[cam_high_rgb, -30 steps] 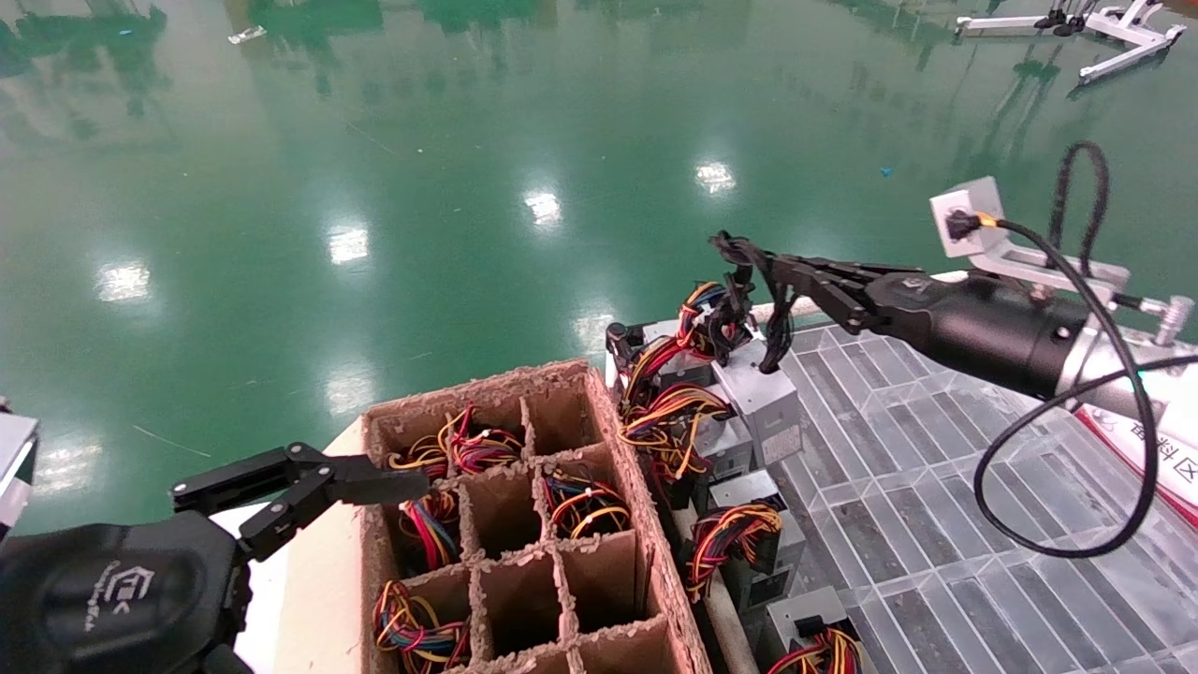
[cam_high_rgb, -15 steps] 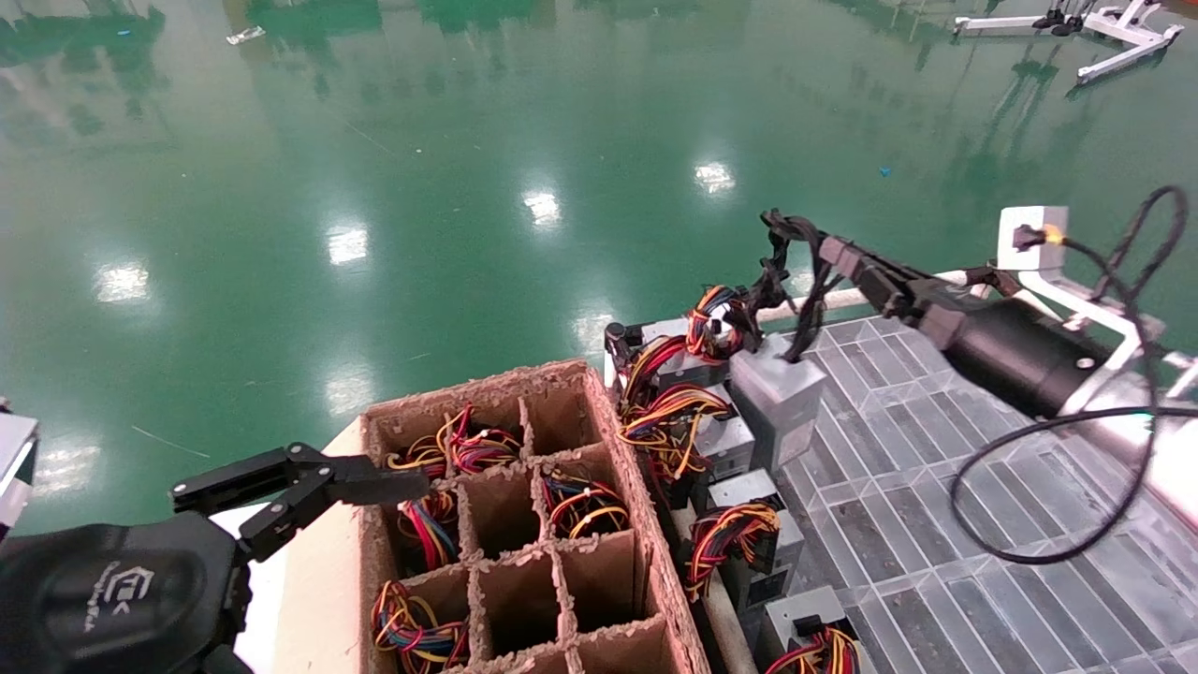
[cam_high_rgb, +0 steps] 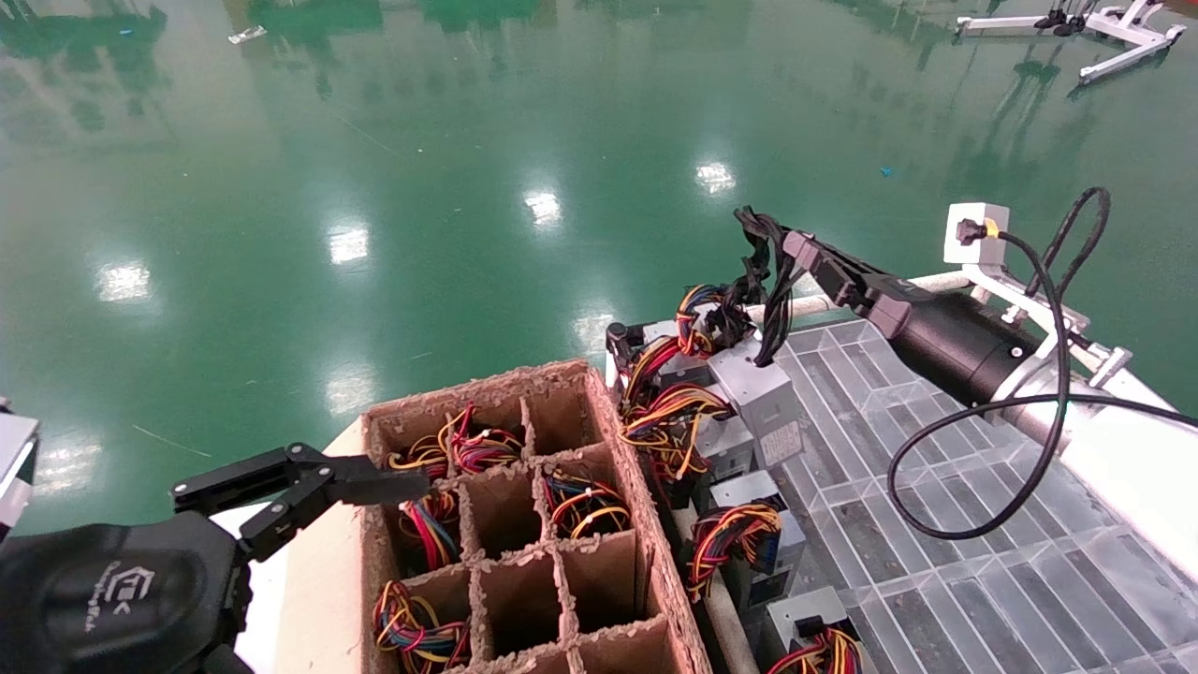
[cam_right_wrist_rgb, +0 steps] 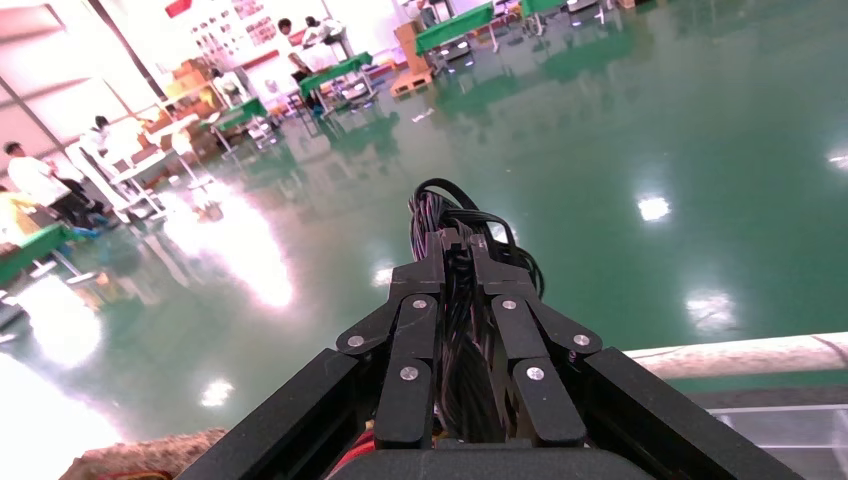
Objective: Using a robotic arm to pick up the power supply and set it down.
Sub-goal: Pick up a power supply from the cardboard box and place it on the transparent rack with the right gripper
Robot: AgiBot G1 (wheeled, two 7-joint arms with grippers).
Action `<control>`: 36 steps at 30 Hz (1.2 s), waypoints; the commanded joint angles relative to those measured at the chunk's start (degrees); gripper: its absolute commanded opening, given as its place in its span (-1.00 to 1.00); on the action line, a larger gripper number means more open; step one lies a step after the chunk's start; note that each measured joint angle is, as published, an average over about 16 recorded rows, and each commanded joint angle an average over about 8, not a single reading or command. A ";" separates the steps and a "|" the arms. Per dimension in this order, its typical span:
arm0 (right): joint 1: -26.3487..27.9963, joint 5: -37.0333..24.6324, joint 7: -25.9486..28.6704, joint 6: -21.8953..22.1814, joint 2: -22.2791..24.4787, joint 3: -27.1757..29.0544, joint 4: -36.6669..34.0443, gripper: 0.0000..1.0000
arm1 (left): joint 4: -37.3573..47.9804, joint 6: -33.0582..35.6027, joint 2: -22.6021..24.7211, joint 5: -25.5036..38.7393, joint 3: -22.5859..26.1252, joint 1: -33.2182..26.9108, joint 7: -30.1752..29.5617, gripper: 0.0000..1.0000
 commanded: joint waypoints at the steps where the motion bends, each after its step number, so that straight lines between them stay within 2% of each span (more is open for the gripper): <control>1: -0.19 0.31 0.34 -0.09 -0.41 0.23 0.24 -1.00 | 0.00 0.00 0.00 0.00 0.00 0.00 0.00 1.00; 16: -3.64 5.16 3.72 -0.73 -3.00 3.65 -0.33 -1.00 | 0.00 -0.01 -0.01 -0.01 0.02 0.00 0.01 1.00; 25: -7.57 10.66 5.50 -3.30 -5.87 7.55 -0.07 -1.00 | 0.00 -0.01 -0.01 -0.02 0.02 -0.01 0.01 1.00; 36: -10.67 16.13 4.98 -3.74 -8.38 11.36 0.43 -1.00 | 0.00 -0.01 -0.01 -0.02 0.03 -0.01 0.02 1.00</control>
